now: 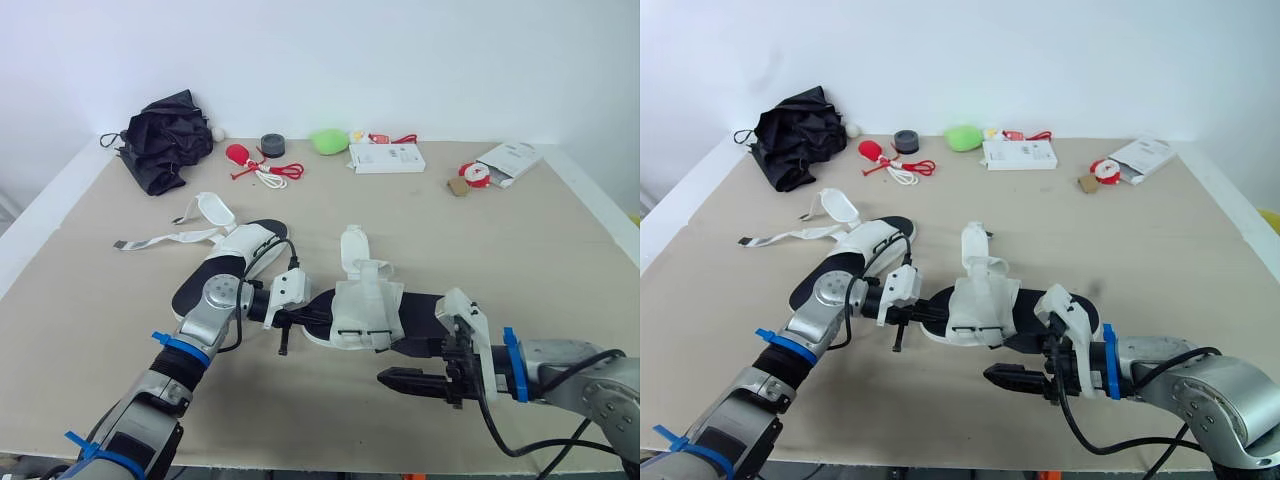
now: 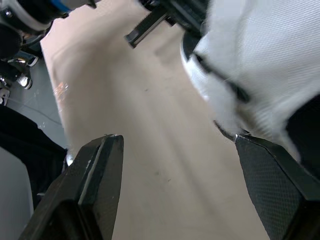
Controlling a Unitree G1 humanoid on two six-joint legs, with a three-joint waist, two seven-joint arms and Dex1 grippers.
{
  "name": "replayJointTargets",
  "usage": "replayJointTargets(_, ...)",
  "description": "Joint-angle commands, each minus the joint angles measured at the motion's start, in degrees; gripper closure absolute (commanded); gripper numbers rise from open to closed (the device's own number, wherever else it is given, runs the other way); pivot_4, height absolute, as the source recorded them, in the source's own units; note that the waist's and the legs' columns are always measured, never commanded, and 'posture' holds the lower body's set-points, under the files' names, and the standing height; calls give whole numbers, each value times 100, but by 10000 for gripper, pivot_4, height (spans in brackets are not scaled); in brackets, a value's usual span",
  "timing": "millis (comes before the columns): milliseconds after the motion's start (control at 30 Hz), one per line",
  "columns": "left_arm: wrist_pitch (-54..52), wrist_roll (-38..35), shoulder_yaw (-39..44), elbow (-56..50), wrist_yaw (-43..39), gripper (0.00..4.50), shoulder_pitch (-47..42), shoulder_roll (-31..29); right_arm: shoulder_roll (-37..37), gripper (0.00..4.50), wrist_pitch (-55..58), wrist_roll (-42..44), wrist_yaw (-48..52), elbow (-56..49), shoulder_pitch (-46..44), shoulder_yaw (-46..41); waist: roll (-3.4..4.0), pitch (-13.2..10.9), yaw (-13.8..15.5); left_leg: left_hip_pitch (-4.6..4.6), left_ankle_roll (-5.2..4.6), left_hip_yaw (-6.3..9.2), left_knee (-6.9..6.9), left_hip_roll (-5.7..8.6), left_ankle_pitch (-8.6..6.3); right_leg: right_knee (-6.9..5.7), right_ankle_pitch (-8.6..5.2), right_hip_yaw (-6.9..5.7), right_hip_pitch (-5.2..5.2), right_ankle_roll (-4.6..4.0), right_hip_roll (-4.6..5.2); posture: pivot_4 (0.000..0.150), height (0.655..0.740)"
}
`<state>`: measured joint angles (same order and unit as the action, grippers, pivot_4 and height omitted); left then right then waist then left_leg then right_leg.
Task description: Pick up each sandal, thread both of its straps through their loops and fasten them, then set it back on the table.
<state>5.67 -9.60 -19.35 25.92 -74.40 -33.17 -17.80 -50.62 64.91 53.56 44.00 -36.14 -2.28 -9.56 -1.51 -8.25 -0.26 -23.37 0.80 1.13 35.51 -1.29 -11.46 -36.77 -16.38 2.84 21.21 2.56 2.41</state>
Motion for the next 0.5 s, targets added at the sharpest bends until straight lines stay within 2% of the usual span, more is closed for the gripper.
replayJointTargets(33, -227, 630, -435, 638, 60, 45000, 330, -167, -119, 6752, -168, -45, 117, 33, -49, 1, -1, -1, 0, 0, 0, 1, -1, 1, 0, 0, -1, -1, 0, 1, -1, 1500, 7400)
replayJointTargets(267, -224, 628, -428, 562, 52, 45000, 377, -236, -385, 6752, -403, -120, 467, 101, 233, -158, -9, -5, -2, 1, 0, 0, 0, 0, 0, 0, 0, 0, -2, 1, -2, 1500, 7400)
replayJointTargets(500, -247, 627, -447, 536, 70, 45000, 371, -223, 21, 6752, -375, -96, 263, 270, -198, 380, -9, -5, -5, 4, 0, 0, 0, -5, 0, 0, 2, 0, -1, -1, -9, 1500, 7400)
